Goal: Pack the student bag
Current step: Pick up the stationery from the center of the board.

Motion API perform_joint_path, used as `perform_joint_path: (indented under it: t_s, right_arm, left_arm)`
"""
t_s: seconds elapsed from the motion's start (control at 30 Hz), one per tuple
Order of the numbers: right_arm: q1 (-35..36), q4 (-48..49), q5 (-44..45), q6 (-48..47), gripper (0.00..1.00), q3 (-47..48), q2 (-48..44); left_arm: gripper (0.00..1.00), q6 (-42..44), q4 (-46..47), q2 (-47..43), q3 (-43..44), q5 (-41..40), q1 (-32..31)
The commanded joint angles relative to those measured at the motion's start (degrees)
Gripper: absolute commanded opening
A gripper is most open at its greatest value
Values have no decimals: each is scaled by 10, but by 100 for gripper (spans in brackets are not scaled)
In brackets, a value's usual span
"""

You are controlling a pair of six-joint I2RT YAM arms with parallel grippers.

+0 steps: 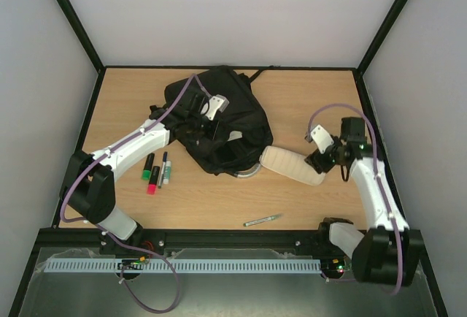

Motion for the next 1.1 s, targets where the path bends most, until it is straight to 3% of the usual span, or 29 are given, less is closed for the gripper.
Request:
perform_joint_path:
  t_s: [0.0, 0.2, 0.53, 0.87, 1.07]
  right_arm:
    - [18, -35, -40, -58, 70, -81, -91]
    - [70, -30, -8, -83, 66, -152, -162]
    - [110, 43, 49, -81, 68, -177, -89]
    - [117, 128, 115, -67, 78, -167, 6]
    - [117, 151, 128, -47, 77, -142, 65]
  left_arm:
    - [2, 4, 12, -4, 2, 5, 7]
    - [3, 3, 12, -1, 3, 9, 7]
    - [2, 5, 11, -5, 1, 7, 7]
    - [2, 6, 9, -2, 3, 11, 7]
    - [3, 5, 10, -3, 1, 12, 7]
